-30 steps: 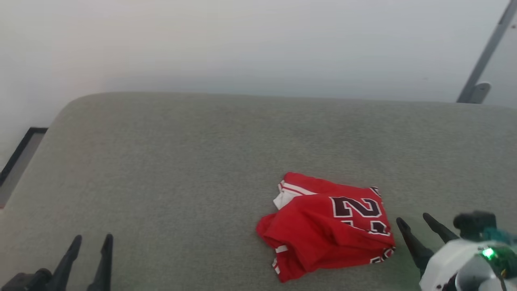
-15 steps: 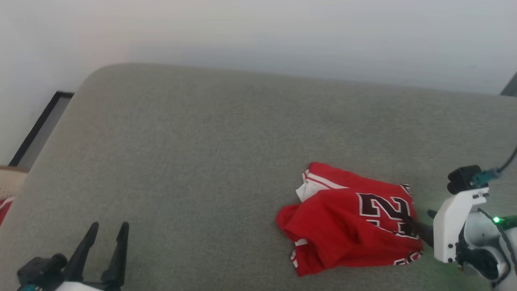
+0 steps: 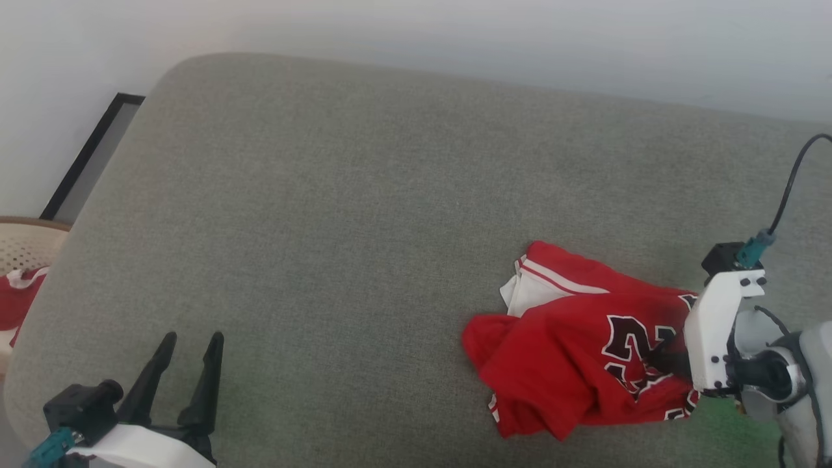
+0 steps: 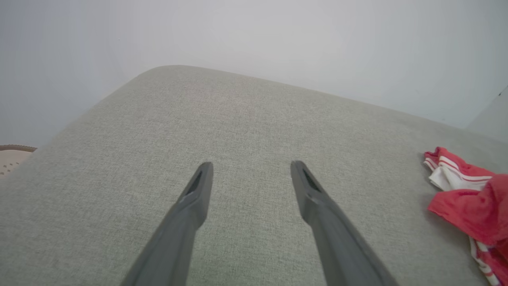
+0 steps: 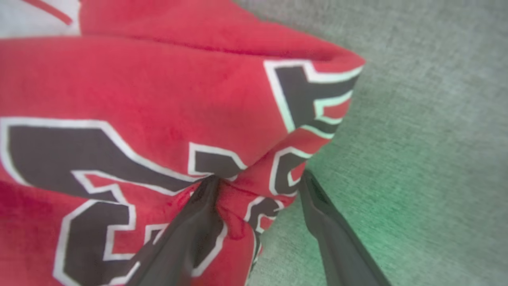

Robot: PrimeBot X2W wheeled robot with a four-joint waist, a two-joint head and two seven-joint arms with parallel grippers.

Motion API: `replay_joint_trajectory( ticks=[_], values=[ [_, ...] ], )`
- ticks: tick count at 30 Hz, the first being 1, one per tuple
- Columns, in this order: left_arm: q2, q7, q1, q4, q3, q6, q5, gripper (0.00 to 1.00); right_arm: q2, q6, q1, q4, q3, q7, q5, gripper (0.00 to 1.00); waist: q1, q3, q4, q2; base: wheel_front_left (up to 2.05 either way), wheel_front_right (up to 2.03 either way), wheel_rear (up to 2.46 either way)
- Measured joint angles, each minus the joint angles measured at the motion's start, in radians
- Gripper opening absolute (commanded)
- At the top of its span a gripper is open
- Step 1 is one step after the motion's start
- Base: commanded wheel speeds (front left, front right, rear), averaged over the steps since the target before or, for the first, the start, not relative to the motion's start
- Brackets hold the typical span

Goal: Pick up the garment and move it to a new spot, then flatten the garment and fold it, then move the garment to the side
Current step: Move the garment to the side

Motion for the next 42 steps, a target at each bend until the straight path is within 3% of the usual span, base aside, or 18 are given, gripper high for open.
replay_joint_trajectory(
  ticks=[1,2,9,19,34,42],
  values=[
    [0.000,0.000,-0.004,0.001,-0.001,0.000,-0.002,1.00,0.006,-0.001,-0.001,-0.009,-0.005,0.005,-0.002,0.28,0.0000,0.004,0.002,0.0000,0.00,0.00,0.00],
    [0.000,0.000,-0.007,0.001,-0.001,0.000,-0.004,1.00,0.011,-0.001,-0.001,-0.018,-0.010,0.004,-0.005,0.00,0.0000,0.007,0.003,0.0000,0.00,0.00,0.00],
    [0.006,0.000,-0.030,-0.006,0.023,0.000,-0.013,1.00,0.045,0.001,-0.001,-0.083,-0.062,0.008,-0.027,0.00,0.0000,0.020,-0.018,0.0000,0.00,0.00,0.00],
    [0.016,0.000,-0.088,-0.043,0.038,0.000,-0.017,1.00,0.027,0.004,-0.050,-0.164,-0.152,0.013,-0.110,0.00,0.0000,0.051,-0.071,-0.0001,0.00,0.00,0.00],
    [0.044,0.000,-0.231,-0.105,-0.044,0.000,-0.017,1.00,-0.021,0.004,-0.155,-0.244,-0.258,0.002,-0.278,0.00,0.0000,0.134,-0.195,0.0000,0.00,0.00,0.00],
    [0.069,0.000,-0.300,-0.134,-0.101,0.000,-0.017,1.00,-0.063,0.004,-0.200,-0.252,-0.311,-0.079,-0.370,0.00,0.0000,0.188,-0.248,-0.0001,0.00,0.00,0.00]
  ],
)
